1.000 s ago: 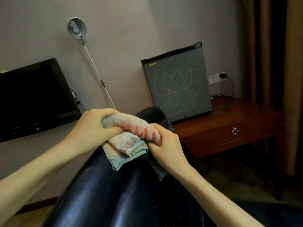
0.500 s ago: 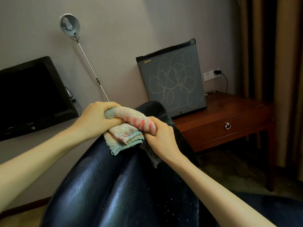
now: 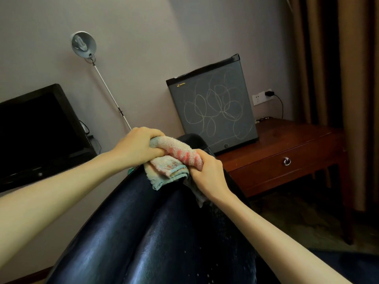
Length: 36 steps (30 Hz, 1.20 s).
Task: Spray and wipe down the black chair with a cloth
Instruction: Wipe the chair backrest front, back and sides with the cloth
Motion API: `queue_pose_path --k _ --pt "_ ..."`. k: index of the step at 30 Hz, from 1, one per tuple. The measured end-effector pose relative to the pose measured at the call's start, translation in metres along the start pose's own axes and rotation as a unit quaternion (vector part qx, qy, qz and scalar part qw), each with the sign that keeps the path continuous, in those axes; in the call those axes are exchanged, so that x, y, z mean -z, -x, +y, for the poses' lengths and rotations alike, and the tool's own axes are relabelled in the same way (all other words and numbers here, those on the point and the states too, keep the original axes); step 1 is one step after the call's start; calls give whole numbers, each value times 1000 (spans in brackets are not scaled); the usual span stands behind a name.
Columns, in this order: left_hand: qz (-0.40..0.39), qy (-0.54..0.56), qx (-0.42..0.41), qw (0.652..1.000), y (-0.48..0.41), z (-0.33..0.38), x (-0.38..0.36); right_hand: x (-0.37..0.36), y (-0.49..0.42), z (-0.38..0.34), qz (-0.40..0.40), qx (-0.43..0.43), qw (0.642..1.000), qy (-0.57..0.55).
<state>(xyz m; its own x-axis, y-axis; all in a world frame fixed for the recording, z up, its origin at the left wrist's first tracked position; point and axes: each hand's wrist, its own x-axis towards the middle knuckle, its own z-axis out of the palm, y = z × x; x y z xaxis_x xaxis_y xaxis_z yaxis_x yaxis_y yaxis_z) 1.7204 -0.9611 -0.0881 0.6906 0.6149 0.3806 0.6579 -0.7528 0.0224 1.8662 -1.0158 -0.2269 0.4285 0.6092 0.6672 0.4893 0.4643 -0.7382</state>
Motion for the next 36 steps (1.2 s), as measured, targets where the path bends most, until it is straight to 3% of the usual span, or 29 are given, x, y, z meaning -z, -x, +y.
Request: queue_pose_path --k 5,12,18,22,25,29,34,36 --pt "-17 -110 -21 994 -70 10 -32 2 -51 54 30 -57 997 47" --pt "-48 -357 -74 930 -154 49 -80 7 -103 130 75 -119 987 73" --pt "-76 -404 -95 907 -153 65 -96 19 -84 131 45 -123 989 66" --pt "-170 -432 -164 871 -109 78 -74 22 -26 95 20 -104 991 80" --pt "-227 -402 -191 866 -48 86 -47 17 45 57 -13 -88 995 48" --pt "-249 -390 -256 849 62 98 -10 13 149 -11 -14 -49 999 3" --pt "-223 -291 -265 892 172 91 29 17 232 -73 -49 -35 998 20" --pt "-191 -300 -265 896 194 89 32 18 246 -84 -59 -31 997 30"
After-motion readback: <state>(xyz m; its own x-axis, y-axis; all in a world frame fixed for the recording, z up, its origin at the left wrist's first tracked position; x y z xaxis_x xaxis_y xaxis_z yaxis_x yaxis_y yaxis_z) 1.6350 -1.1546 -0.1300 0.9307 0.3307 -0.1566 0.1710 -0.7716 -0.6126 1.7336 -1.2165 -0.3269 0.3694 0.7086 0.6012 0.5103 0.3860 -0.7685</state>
